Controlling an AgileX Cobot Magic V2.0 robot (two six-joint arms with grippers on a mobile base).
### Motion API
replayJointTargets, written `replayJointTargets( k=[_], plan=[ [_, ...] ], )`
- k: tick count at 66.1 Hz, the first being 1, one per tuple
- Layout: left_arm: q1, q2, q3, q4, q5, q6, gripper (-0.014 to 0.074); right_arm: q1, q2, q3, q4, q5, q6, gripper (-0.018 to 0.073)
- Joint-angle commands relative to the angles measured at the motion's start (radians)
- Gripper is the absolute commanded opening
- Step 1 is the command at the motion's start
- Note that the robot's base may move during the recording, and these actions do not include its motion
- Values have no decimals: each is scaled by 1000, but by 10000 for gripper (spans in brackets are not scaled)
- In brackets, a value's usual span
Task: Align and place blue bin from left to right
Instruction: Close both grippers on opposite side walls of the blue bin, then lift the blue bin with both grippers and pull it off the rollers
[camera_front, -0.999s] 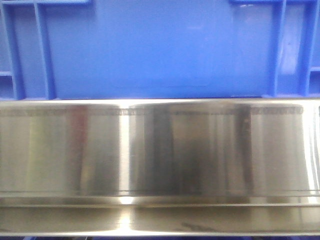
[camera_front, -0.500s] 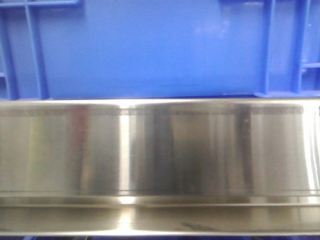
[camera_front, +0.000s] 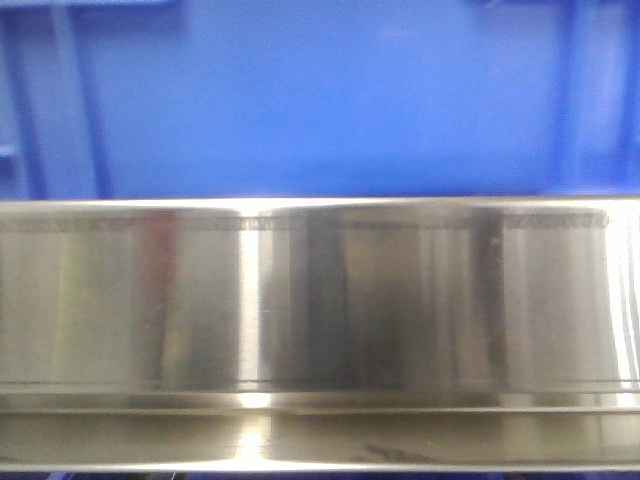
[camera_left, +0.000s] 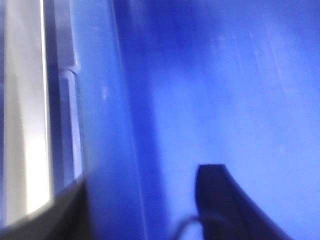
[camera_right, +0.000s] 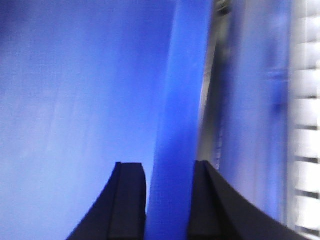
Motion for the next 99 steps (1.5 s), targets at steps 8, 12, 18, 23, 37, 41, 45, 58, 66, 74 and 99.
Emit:
replayJointTargets(
  k=[8,12,18,23,37,41,45,58,66,74,99],
  plan=[
    [-6,-116,-13,-27,-70,17,-111,-2,-117,-12,-3,-90,-14,-68],
    [-6,-136,-13,-34,-91,17,-111,-2,-146,-12,-3,-114,-14,-68],
    [-6,-160,-13,-40,-117,17,-111,-2,-183,-12,-3,-144,-14,-68],
    [-6,-167,-13,-46,-134,17,-111,-2,-206,-12,-3,-169,-14,-68],
    [-6,-174,-30,-76,-156,17,-111,-2,-239,-12,-3,-219,-14,-68],
    [-6,-174,-46,-76,-160,17,-111,-2,-241,-12,-3,-221,-14,-68],
    [-6,-174,-66,-76,-173,17,-111,-2,-241,-12,-3,-221,-14,-68],
    [-6,-174,-132,-68,-181,17,-111,-2,-237,-12,-3,-226,-14,-68],
    [-6,-174,-132,-64,-177,17,-111,-2,-237,-12,-3,-238,-14,-68],
    [-6,-172,-132,-64,-176,17,-111,-2,-237,-12,-3,-238,-14,-68],
    [-6,-172,-132,-64,-204,17,-111,-2,-237,-12,-3,-234,-14,-68]
  ],
)
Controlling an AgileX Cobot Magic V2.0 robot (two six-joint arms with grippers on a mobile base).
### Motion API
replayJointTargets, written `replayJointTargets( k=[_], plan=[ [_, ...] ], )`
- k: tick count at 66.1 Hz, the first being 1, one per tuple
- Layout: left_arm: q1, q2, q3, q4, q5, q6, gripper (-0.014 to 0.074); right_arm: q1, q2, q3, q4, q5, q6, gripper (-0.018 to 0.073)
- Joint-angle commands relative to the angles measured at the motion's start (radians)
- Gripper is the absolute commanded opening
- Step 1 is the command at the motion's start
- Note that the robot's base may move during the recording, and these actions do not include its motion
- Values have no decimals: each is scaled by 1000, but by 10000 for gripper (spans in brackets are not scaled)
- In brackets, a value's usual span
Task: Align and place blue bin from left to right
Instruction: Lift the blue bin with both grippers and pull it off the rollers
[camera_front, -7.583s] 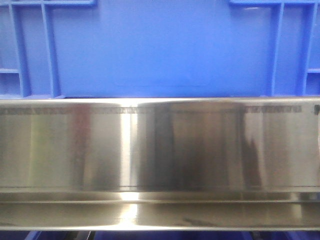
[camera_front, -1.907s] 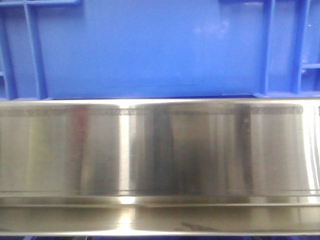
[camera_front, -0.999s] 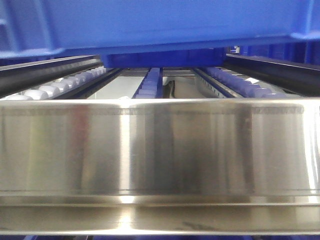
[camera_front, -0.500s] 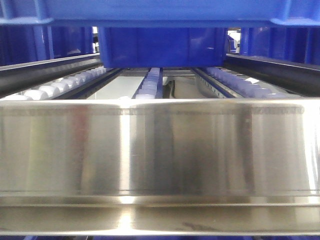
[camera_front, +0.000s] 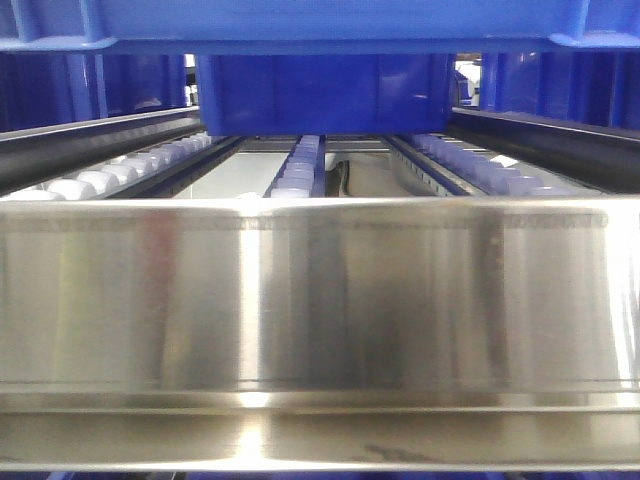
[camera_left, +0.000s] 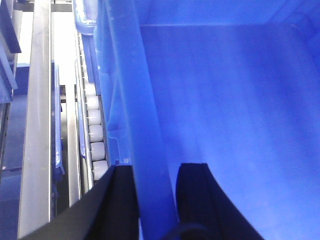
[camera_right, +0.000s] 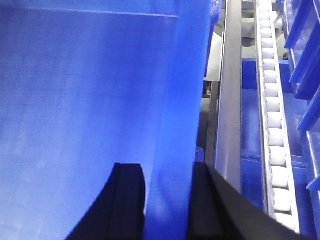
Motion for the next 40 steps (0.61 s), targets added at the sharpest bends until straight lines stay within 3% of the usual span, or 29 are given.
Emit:
replayJointTargets(
  k=[1,40],
  plan=[
    [-6,-23,-22,-25,-105,13,-111,-4,-28,-12,9,-92,-16,-68],
    [-6,-23,-22,-25,-159,13,-111,-4,-28,-12,9,-94,-16,-68]
  ],
)
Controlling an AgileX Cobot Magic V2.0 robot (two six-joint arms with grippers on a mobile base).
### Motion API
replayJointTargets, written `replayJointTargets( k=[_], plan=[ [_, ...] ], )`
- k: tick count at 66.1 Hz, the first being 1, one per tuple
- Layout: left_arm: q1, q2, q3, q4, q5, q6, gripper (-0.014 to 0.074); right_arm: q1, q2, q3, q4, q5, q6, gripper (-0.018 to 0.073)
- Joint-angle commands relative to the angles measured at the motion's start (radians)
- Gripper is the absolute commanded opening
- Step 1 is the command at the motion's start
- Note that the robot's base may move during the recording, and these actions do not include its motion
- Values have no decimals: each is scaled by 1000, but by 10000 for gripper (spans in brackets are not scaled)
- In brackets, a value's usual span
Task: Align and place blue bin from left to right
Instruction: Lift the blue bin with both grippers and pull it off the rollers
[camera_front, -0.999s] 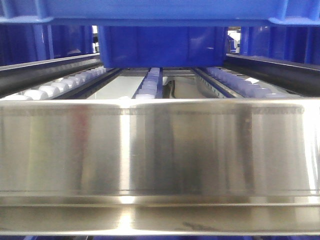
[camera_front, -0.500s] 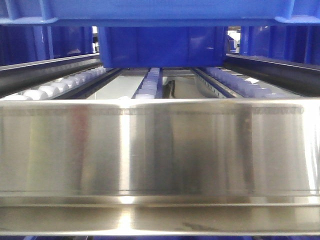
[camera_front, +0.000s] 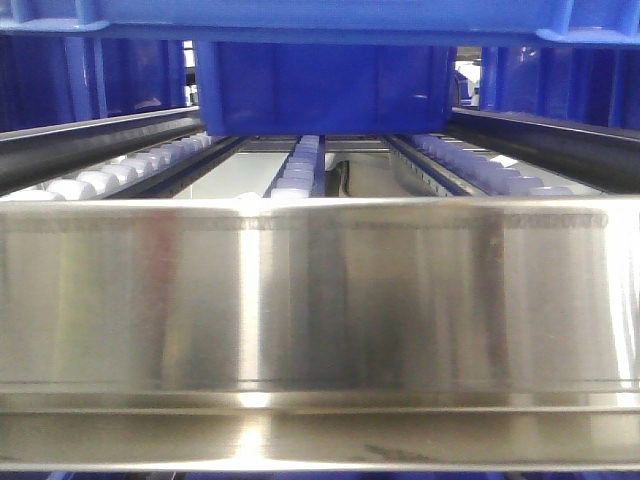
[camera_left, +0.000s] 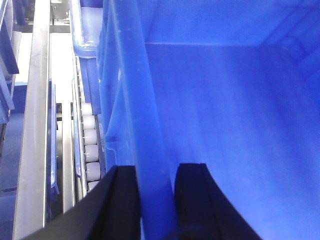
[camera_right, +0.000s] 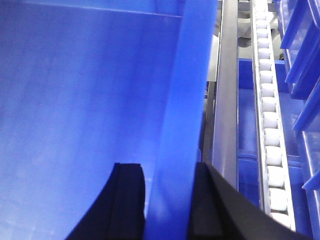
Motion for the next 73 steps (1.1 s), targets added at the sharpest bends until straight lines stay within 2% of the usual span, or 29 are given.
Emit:
replayJointTargets(
  k=[1,73],
  plan=[
    [-6,-23,-20,-25,-97,13,-111,-2,-28,-12,19,-94,-16,-68],
    [-6,-23,-20,-22,-98,13,-111,-2,-28,-12,19,-96,-16,-68]
  ],
)
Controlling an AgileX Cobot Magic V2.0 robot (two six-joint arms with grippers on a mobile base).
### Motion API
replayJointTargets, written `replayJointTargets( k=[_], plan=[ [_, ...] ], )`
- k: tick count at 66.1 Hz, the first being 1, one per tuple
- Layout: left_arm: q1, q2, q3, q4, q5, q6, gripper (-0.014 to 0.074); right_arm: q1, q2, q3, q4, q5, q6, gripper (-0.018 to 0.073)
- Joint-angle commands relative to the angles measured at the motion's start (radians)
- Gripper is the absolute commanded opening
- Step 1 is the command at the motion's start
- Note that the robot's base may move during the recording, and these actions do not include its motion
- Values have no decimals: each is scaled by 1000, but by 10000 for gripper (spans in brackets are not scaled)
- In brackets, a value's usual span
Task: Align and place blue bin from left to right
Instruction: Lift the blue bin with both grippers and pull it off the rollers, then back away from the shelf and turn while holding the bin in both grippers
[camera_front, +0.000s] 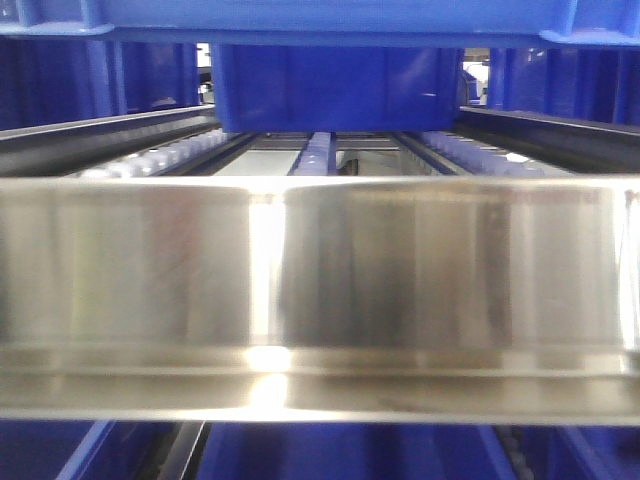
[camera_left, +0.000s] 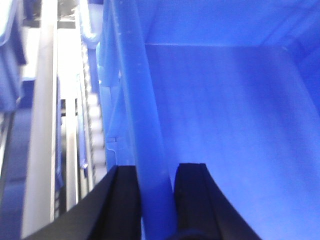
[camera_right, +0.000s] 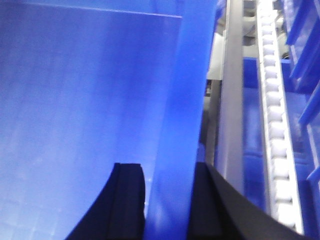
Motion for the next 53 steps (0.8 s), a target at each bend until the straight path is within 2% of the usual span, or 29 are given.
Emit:
replayJointTargets(
  k=[1,53],
  plan=[
    [-6,-23,-20,-20,-96,13,-111,-2,-28,-12,21,-96,-16,-68],
    [-6,-23,-20,-20,-96,13,-111,-2,-28,-12,21,-98,-16,-68]
  ],
)
